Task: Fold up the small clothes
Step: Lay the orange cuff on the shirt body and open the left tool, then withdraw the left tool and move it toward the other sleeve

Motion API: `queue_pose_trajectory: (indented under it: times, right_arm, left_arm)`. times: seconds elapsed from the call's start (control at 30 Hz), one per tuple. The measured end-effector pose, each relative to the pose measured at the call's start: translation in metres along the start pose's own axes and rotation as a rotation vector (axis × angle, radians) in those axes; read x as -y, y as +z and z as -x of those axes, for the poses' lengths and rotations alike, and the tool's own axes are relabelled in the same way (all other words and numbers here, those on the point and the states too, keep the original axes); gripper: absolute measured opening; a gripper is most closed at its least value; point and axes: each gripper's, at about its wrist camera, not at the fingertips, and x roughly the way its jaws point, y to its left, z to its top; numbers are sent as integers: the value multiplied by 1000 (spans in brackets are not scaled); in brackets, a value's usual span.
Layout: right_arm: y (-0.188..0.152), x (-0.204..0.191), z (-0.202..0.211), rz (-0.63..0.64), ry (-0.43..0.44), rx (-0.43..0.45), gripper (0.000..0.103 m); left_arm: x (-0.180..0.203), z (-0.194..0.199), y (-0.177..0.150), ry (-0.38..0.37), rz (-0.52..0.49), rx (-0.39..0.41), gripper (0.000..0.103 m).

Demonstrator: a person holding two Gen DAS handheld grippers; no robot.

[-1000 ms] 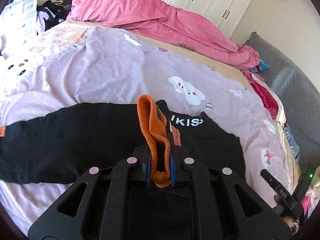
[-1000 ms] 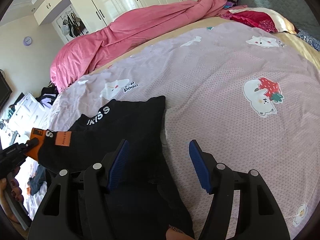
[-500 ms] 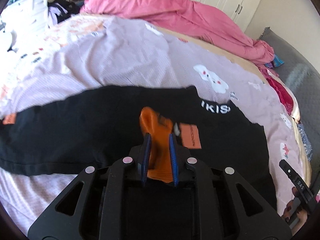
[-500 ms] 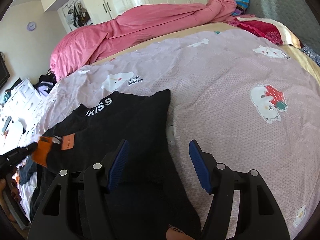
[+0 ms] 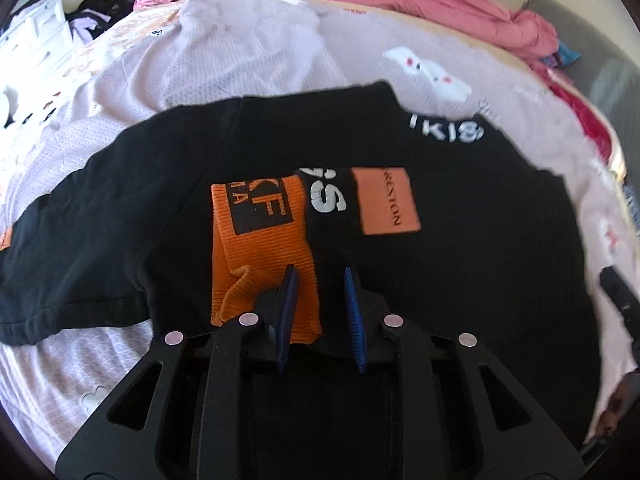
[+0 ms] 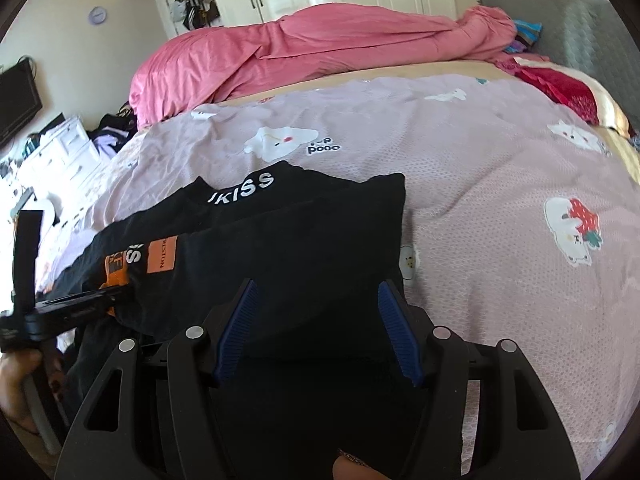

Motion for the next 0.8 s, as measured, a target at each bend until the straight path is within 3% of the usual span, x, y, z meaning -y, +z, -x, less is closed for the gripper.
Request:
queue_pose_trajectory:
  times: [0.27,0.37,0.43,0.6,0.8]
  right_arm:
    - [-1,-14,-18,13,60,-51,61]
    - [-10,-12,-44,15,35,-169,66]
    - [-16,-4,-55,-18,41,-201,66]
    - [-16,-10,-45,5,30,-181,66]
    - [-10,-11,-28,-4,40,-142,69]
  left_arm:
    - [-13,0,-4,-74,62,11,18]
    - [-13,2,-7,-73,56,16,19]
    - [-13,3,-7,-76,57,18,19]
    - [-16,5,-7,-88,61,24,19]
    - [-14,18,-10,-96,42,49,26]
